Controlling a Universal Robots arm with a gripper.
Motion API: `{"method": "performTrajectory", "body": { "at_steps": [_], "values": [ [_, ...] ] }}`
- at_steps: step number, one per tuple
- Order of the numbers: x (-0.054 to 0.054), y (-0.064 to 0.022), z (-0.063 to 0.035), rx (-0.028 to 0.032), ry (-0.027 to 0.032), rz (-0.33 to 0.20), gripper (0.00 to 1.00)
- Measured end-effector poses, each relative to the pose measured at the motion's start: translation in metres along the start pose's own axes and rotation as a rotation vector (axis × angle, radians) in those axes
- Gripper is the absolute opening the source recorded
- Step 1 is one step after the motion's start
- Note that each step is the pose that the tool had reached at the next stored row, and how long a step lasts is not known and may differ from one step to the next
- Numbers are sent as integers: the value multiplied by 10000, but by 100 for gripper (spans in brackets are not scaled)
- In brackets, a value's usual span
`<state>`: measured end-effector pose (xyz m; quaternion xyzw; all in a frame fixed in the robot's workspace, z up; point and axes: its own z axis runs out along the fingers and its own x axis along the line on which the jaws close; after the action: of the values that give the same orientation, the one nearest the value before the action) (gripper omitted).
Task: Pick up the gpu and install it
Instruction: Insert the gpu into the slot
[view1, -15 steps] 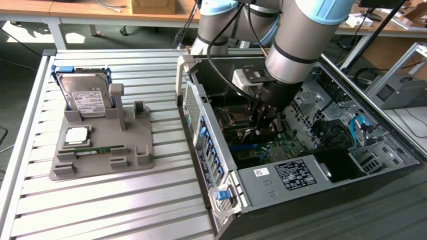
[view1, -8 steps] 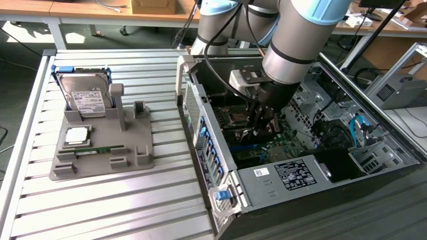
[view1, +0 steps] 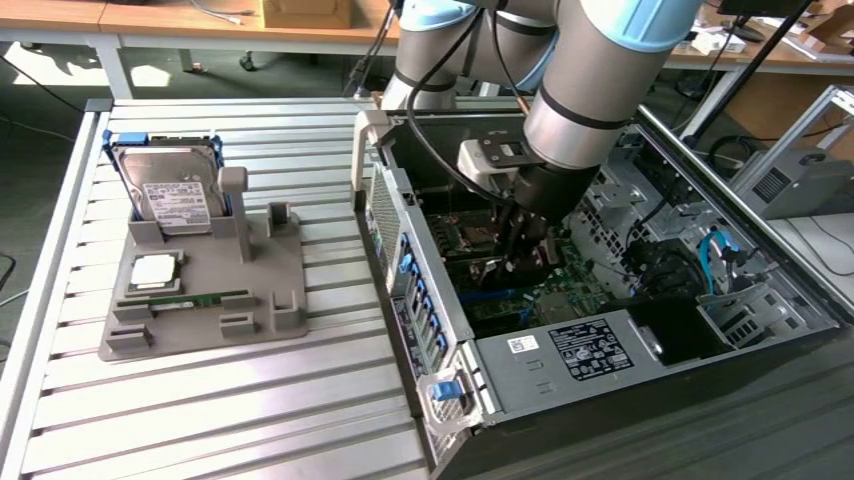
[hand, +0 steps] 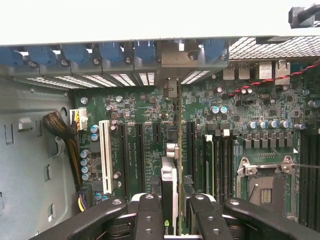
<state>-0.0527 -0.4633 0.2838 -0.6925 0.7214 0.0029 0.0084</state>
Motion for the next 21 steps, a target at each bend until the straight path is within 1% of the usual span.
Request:
{"method": "performTrajectory", "body": {
  "at_steps": [6, 7, 9, 10, 16, 21],
  "values": [
    [-11, 1, 3, 1, 3, 52, 27],
    [-13, 5, 3, 2, 17, 54, 27],
    [-18, 7, 2, 3, 65, 53, 27],
    [-21, 7, 3, 3, 77, 52, 27],
    [-56, 8, 5, 4, 82, 59, 27],
    [-57, 16, 8, 5, 81, 61, 27]
  ]
}}
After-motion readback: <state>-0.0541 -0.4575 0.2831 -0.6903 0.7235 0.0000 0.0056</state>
